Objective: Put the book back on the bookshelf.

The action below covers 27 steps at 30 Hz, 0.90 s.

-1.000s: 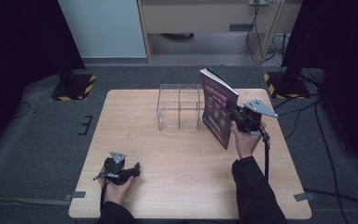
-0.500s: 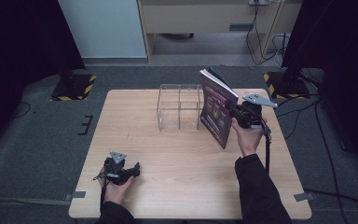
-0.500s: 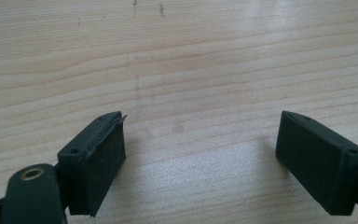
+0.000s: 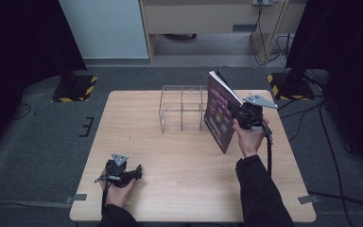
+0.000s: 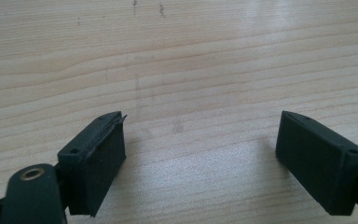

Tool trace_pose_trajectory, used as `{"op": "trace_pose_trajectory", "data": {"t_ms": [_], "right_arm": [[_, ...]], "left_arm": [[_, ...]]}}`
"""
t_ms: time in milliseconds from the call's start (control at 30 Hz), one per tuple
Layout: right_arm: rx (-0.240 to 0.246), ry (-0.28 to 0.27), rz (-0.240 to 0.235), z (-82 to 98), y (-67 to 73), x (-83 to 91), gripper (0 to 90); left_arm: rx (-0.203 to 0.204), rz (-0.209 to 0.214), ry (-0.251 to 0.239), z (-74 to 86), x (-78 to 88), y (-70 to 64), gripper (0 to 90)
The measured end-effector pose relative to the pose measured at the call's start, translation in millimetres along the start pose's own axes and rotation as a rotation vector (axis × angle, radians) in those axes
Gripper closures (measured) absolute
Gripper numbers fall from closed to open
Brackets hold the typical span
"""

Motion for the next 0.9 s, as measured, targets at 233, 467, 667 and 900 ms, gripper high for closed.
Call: {"op": "trace_pose_trajectory", "data": {"t_ms": [233, 467, 667, 900], "right_arm": [[-0.02, -0.054, 0.002, -8.3, 2.8, -6.8, 84.4], [-0.037, -0.09, 0.034, -18.2, -0.6, -28.2, 84.3], [-0.039, -0.085, 0.056, -14.4, -0.6, -41.4, 84.3], [-0.047, -0.114, 0.079, -14.8, 0.1, -42.9, 84.3]], "left_arm": [[0.0, 0.0, 0.0, 0.0, 0.0, 0.0, 14.8], [-0.001, 0.0, 0.0, 0.0, 0.0, 0.1, 14.7], [-0.002, 0.001, 0.0, 0.0, 0.0, 0.1, 14.7], [-0.002, 0.001, 0.0, -0.1, 0.0, 0.1, 14.7]]}}
Point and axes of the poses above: each handheld gripper's, and its own axes: x roughly backward along the jaws, z roughly out of its underside, y roughly to its left, the point moved 10 cm from there along -x, roughly forward along the jaws, and after that the axes turned 9 degrees about z, right-handed, at the moved point
